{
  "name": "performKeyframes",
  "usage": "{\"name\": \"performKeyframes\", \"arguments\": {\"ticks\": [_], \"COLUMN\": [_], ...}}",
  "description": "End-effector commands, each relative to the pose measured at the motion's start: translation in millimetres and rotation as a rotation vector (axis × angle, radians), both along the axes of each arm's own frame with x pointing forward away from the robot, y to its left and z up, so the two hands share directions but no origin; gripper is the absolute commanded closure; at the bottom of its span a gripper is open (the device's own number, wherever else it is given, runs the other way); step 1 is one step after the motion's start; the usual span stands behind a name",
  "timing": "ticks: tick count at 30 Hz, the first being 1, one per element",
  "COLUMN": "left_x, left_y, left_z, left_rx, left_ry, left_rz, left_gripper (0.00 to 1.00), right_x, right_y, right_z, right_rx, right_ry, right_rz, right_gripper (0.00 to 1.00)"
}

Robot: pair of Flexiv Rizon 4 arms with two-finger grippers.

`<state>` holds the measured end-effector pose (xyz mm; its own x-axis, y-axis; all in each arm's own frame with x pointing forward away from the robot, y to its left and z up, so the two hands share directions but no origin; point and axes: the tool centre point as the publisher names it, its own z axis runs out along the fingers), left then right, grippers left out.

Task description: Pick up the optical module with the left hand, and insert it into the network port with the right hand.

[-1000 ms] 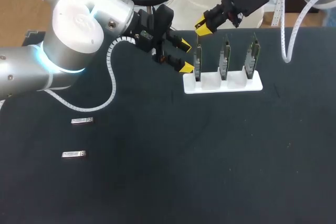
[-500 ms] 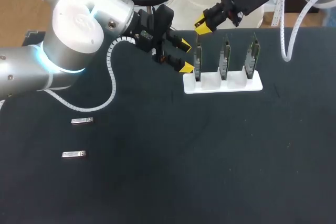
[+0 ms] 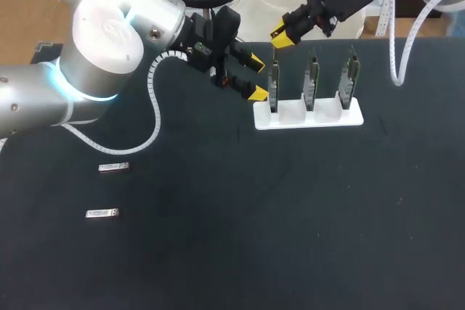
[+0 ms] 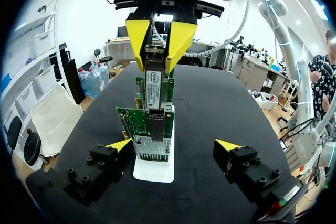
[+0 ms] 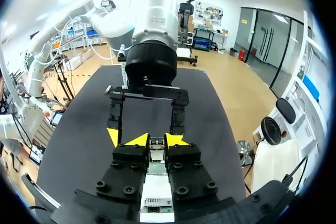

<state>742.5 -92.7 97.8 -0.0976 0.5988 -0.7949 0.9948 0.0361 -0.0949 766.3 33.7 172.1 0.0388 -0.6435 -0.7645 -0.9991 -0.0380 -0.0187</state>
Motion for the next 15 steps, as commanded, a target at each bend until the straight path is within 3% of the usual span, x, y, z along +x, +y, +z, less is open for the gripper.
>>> {"name": "performKeyframes", "arguments": {"ticks": [1,15], "left_x": [1.6,1.6], "left_y": [-1.0,-1.0], "left_z": [0.2,0.2], "left_rx": [0.004,0.004], "left_ry": [0.003,0.003], "left_rz": [-0.002,-0.002], "left_gripper": [0.00,0.00], "right_x": [-0.4,-0.4], "right_y": [0.0,0.5], "right_z": [-1.0,-4.1], "right_rx": [0.001,-0.008], "right_ry": [0.003,0.011], "right_rz": [-0.002,-0.006], "right_gripper": [1.00,1.00]}}
